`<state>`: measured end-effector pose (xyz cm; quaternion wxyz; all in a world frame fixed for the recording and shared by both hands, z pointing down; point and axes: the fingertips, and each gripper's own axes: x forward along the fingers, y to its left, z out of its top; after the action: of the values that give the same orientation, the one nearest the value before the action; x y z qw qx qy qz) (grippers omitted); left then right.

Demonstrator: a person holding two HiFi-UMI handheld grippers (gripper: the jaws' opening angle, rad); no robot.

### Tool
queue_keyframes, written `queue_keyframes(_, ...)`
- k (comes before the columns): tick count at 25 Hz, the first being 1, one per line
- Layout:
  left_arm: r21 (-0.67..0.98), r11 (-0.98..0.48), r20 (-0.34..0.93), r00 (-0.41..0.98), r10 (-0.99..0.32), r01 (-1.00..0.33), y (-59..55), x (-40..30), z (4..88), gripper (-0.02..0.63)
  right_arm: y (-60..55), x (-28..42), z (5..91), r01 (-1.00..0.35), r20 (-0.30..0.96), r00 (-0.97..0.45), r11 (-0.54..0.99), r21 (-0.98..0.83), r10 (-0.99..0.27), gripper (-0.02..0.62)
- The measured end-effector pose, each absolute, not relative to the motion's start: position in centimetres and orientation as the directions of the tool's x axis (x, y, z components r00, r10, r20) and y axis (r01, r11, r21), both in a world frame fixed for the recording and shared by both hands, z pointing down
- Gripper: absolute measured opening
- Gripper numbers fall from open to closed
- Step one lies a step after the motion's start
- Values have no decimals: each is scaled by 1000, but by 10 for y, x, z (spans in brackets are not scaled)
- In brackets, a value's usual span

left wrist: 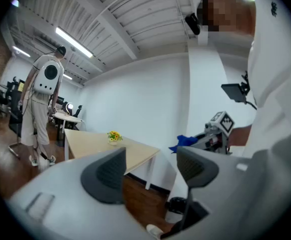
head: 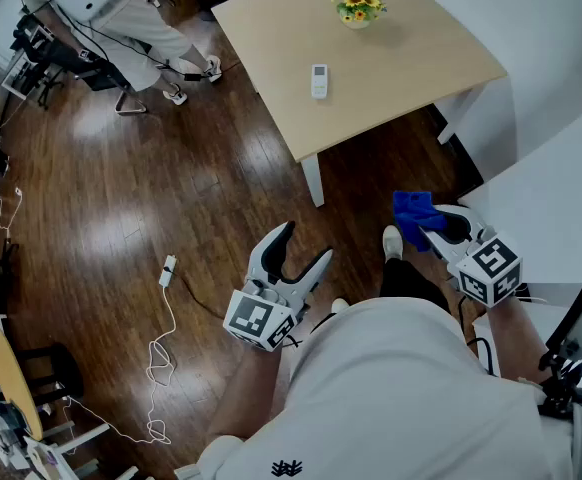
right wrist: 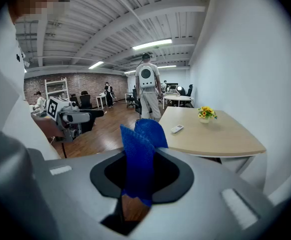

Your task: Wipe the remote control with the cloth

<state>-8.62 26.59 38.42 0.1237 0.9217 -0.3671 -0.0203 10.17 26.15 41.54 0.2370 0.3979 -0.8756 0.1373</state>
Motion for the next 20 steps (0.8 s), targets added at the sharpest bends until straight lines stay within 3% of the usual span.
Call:
queue_keyframes(8, 211, -637, 184, 670, -719, -741, 148, -50, 449, 330, 137, 129, 448, -714, 504, -637, 693, -99, -584, 84)
queue_keyframes(20, 140, -324, 423, 352, -835, -936, -77, -9, 517, 362, -113, 179, 452, -516, 556, -748, 844, -145, -362, 84)
